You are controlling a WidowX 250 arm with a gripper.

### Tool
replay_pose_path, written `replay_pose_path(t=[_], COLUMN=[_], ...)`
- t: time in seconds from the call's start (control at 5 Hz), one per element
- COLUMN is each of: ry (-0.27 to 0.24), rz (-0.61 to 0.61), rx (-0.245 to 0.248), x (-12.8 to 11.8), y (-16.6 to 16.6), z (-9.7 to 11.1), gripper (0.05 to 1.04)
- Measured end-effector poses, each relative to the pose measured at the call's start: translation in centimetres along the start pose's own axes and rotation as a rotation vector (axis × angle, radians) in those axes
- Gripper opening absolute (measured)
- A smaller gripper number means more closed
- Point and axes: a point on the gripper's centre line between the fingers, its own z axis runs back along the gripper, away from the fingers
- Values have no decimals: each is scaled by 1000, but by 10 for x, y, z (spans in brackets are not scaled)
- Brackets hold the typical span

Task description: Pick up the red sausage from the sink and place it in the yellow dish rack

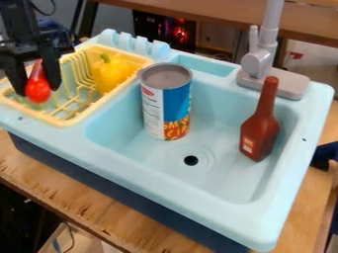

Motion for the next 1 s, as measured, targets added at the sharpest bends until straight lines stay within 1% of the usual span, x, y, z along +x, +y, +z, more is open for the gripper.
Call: replay_pose_path(t=[0.2, 0.6, 0.8, 1.0], ry=[21, 72, 94, 117], rz=[-32, -49, -70, -70], rx=[7, 29, 48, 56], x=[8, 11, 4, 0], y=[-18, -30, -42, -39], z=[-7, -26, -30, -38], gripper=[546, 546, 546, 545])
